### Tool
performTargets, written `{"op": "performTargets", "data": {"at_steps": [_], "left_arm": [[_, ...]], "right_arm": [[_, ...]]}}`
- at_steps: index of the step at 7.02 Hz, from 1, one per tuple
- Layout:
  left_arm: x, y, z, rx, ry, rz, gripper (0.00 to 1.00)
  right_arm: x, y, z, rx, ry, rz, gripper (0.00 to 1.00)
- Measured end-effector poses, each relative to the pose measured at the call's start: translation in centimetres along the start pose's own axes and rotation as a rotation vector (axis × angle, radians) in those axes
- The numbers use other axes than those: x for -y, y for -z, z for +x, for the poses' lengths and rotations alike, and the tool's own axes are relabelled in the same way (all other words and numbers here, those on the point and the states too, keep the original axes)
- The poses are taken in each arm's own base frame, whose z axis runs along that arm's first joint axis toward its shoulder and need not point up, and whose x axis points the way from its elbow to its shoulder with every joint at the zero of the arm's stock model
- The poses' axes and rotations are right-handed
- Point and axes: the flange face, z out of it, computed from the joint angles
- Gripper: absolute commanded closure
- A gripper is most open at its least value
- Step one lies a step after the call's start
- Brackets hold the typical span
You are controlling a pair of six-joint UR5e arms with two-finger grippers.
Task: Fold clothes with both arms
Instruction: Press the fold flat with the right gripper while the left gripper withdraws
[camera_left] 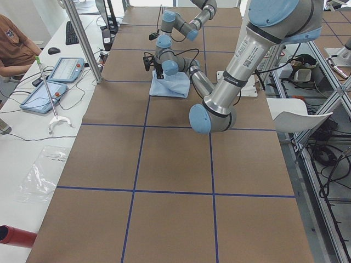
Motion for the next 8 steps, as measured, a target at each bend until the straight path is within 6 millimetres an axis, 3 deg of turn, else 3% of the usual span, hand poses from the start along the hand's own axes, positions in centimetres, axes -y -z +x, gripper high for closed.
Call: {"op": "performTargets", "data": {"at_steps": [1, 2, 3, 6, 8], "left_arm": [[0.6, -1.0, 0.1, -0.004, -0.001, 0.003, 1.0], [0.9, -1.6, 0.0, -0.008, 0.001, 0.005, 0.17], [1.3, -1.9, -0.1, -0.008, 0.007, 0.009, 0.01], [4.9, -1.5, -1.3, 0.017, 0.016, 0.048, 0.01], [6.0, -1.2, -2.2, 0.032, -0.014, 0.044, 0.01]], "right_arm": [[0.3, -0.6, -0.5, -0.006, -0.003, 0.002, 1.0], [0.6, -1.0, -0.6, -0.013, -0.006, 0.003, 0.01], [0.7, -1.4, -0.5, -0.021, -0.01, 0.003, 0.0], [3.3, -0.8, 0.6, -0.032, -0.005, -0.039, 0.0], [3.1, -0.1, 0.2, -0.021, 0.02, -0.089, 0.0]]}}
